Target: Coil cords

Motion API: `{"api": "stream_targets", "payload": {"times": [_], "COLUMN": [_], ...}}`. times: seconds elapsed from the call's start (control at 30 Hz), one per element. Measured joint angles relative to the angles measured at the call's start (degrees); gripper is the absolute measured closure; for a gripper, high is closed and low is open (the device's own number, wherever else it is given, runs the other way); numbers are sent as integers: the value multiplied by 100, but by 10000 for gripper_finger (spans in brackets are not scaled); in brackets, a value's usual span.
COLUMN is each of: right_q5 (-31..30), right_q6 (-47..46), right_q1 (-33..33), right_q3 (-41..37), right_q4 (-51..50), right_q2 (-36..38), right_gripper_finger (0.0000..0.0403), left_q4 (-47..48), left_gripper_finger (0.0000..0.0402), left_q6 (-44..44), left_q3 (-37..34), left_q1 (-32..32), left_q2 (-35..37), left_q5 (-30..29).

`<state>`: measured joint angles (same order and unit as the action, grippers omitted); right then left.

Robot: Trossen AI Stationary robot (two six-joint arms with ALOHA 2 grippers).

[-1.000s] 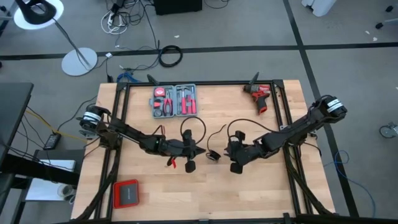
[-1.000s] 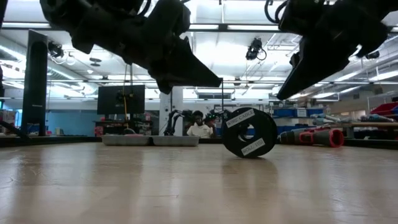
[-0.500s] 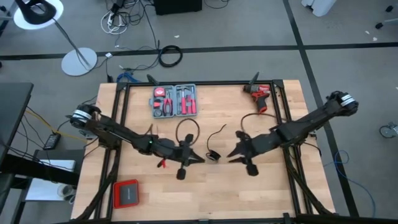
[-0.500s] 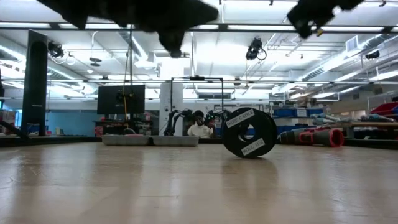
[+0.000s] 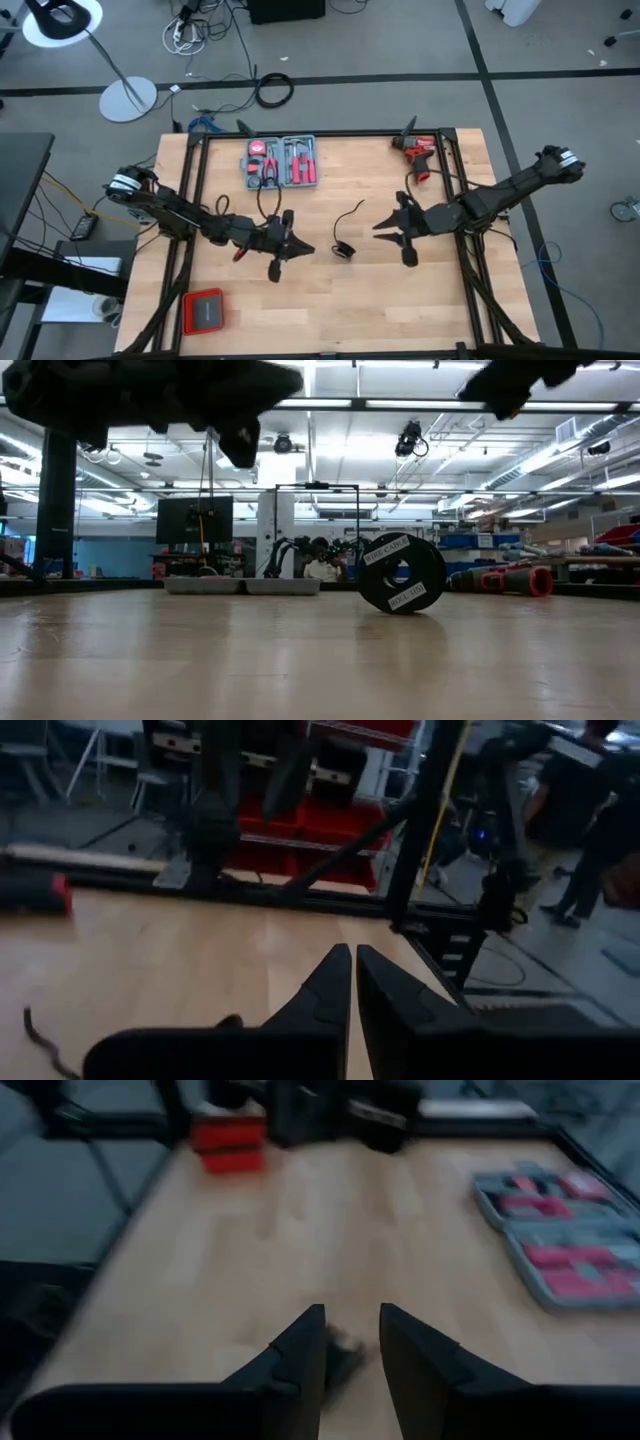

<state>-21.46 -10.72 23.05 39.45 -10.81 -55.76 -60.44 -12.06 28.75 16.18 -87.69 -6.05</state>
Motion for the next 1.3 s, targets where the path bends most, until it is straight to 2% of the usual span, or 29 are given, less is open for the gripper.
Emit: {"api": "stream_targets", "payload": {"times": [0.07, 0.17, 0.27, 0.4, 0.5, 0.7, 0.87, 1.07, 1.3], "right_q5": [-145, -134, 219, 999, 1115, 1400, 1618, 2060, 2411], "right_q6": [-136, -517, -843, -905, -675, -181, 56, 262, 392], "right_q1": [-105, -356, -634, -991, -1170, -1503, -1684, -1911, -2111], "right_q3": [-98, -168, -167, -165, -165, -152, -120, -110, -97], "right_q4": [0, -166, -392, -272, -156, -4, 130, 177, 175], "right_q2": [-151, -380, -627, -1003, -1281, -1671, -1768, -1781, -1982], "right_gripper_finger": [307, 307, 307, 307, 307, 307, 307, 307, 307], "left_q4": [269, 1185, 2250, 3510, 4062, 4414, 4683, 4871, 5022], "left_gripper_finger": [377, 377, 377, 377, 377, 367, 325, 281, 273], "left_q6": [-174, -200, -125, 224, 478, 950, 1315, 1357, 1419], "left_q3": [18, 336, 832, 1439, 1736, 2253, 2534, 2859, 3068], "left_q1": [-22, -40, -78, -140, -191, -218, -227, -350, -497], "left_q2": [-69, -215, -357, -490, -562, -945, -1294, -1672, -1888], "left_q5": [-12, 5, 16, 21, 36, 59, 186, 146, -25]}}
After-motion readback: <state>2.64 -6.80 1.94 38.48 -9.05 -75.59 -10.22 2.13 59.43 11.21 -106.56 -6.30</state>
